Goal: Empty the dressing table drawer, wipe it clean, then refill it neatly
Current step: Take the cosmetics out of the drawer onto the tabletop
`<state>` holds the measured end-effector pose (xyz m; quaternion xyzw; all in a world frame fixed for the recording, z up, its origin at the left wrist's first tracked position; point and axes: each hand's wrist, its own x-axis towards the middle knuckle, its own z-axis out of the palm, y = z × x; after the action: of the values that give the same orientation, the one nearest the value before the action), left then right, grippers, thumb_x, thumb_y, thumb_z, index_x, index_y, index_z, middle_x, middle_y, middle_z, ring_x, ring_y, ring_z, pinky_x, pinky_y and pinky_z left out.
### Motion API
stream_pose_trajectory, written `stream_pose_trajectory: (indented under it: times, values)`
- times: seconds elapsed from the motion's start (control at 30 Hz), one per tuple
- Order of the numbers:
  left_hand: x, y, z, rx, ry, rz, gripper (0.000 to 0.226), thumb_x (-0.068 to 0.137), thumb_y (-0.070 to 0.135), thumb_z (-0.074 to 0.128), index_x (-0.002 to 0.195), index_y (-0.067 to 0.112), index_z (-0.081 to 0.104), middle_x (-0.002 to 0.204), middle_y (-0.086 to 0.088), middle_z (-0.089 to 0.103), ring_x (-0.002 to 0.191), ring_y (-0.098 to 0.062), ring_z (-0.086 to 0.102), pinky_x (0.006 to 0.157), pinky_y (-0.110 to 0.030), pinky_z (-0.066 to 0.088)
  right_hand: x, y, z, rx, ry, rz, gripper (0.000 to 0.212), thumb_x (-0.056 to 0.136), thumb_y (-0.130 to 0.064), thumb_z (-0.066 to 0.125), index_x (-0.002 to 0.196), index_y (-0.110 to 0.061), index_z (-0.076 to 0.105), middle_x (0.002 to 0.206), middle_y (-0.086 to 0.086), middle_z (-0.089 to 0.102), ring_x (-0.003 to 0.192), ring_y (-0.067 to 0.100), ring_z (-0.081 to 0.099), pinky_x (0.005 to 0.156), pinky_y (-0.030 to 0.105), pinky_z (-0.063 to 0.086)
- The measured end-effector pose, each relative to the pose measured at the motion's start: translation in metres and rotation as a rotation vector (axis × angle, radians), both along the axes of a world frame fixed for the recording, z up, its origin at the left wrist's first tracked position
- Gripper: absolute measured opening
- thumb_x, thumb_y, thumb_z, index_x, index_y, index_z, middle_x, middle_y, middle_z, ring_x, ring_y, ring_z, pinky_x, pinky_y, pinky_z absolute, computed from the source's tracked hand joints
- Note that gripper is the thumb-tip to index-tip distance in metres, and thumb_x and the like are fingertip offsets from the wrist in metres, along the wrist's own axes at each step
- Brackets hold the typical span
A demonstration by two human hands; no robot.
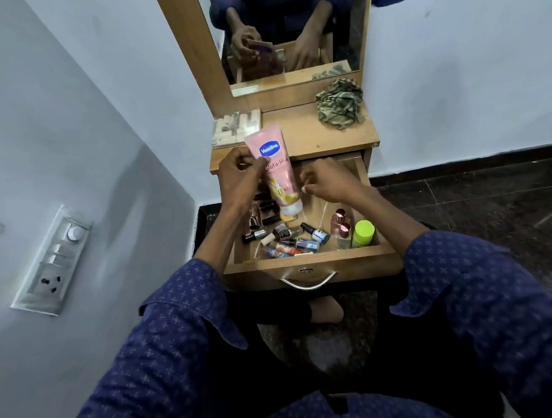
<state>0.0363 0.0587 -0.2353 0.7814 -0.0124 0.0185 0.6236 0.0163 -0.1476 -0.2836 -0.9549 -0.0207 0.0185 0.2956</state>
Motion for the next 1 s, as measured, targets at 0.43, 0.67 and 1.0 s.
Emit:
stream_pose_trajectory:
  times: [0.43, 0.67, 1.0]
  values:
    - [0.022, 0.015, 0.017, 0.115, -0.288, 0.007, 0.025, 0.089, 0.016, 0.076, 0.113, 0.009, 0.072, 0.106, 0.001, 0.075, 0.092, -0.006, 0.068, 0.079, -0.018, 0.056, 0.025, 0.046, 0.012, -0.499, 0.132, 0.238, 0.028, 0.085, -0.02, 0.082, 0.11, -0.021, 0.07, 0.112, 0.004, 0.068, 0.085, 0.02, 0.058, 0.069, 0.031, 0.041]
    - [0.033, 0.008, 0.022, 0.115, -0.308, 0.012, 0.029, 0.092, 0.021, 0.079, 0.117, 0.01, 0.07, 0.111, 0.003, 0.074, 0.094, 0.001, 0.068, 0.075, -0.012, 0.055, 0.02, 0.034, 0.002, -0.48, 0.154, 0.271, 0.037, 0.079, -0.017, 0.085, 0.109, -0.024, 0.063, 0.111, 0.0, 0.061, 0.097, 0.023, 0.061, 0.07, 0.032, 0.042]
    - [0.068, -0.022, 0.048, 0.093, -0.364, 0.001, 0.034, 0.092, 0.021, 0.08, 0.12, 0.007, 0.068, 0.114, 0.001, 0.073, 0.098, -0.009, 0.069, 0.074, -0.009, 0.055, 0.023, -0.018, 0.03, -0.239, 0.085, 0.227, 0.04, 0.073, -0.025, 0.086, 0.11, -0.016, 0.071, 0.097, 0.0, 0.071, 0.087, 0.024, 0.066, 0.073, 0.038, 0.056]
